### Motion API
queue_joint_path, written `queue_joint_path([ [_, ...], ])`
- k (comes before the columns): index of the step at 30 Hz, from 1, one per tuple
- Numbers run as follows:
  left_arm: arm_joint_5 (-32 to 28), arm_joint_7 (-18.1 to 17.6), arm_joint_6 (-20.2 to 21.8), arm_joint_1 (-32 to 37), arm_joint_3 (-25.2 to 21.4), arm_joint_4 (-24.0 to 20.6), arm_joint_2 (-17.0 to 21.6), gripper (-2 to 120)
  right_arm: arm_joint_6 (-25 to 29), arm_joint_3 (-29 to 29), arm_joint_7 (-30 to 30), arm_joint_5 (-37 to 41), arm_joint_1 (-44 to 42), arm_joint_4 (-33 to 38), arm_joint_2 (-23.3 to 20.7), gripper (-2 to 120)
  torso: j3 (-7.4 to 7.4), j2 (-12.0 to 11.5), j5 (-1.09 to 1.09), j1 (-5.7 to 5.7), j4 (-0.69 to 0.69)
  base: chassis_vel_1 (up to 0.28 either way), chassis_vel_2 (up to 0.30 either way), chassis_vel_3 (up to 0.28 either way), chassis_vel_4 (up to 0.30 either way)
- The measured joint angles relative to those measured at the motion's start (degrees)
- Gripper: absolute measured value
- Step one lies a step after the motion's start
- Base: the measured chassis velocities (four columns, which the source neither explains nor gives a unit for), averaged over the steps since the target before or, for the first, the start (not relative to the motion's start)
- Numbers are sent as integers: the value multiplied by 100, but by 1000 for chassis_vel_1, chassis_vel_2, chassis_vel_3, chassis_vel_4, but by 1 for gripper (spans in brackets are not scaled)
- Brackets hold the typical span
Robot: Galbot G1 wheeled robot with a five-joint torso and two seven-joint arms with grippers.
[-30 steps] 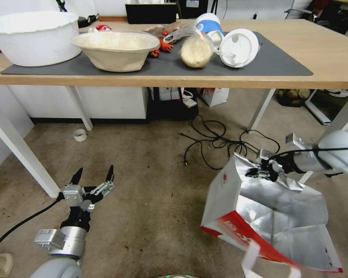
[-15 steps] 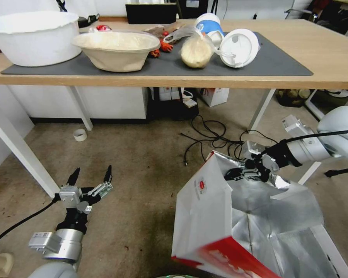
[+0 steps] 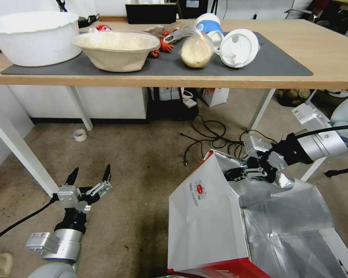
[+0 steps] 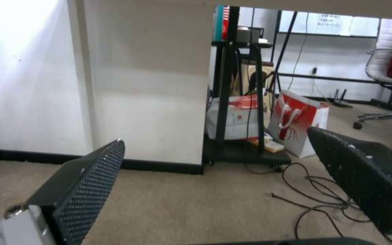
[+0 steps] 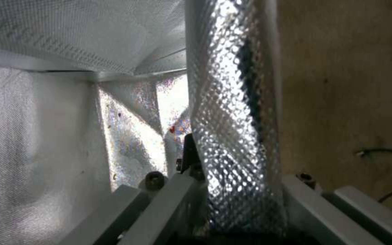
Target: Pick up the food delivery bag from the floor and place it on the table.
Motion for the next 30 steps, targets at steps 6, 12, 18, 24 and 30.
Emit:
queue_joint_path([
  [6, 7, 57, -55, -1, 0, -23, 11, 100, 25, 823, -1, -140, -999, 62, -20, 0, 0, 0, 1, 0, 0, 0, 0, 0, 0],
  [12, 239, 58, -55, 5, 0, -25, -1, 100, 52, 1263, -8, -210, -1391, 100, -51, 0, 0, 0, -1, 0, -1, 0, 0, 0, 0],
  [18, 442, -24, 0, 66, 16, -26, -37, 100, 116, 1555, -42, -334, -1653, 122, -98, 0, 0, 0, 0, 0, 0, 0, 0, 0, 0],
  [24, 447, -16, -52, 90, 21, -26, -53, 100, 145, 1585, -66, -419, -1715, 140, -100, 0, 0, 0, 0, 0, 0, 0, 0, 0, 0],
  [30, 391, 84, -129, 99, 15, -28, -54, 100, 164, 1568, -93, -460, -1707, 145, -83, 0, 27, 38, 0, 0, 0, 0, 0, 0, 0],
])
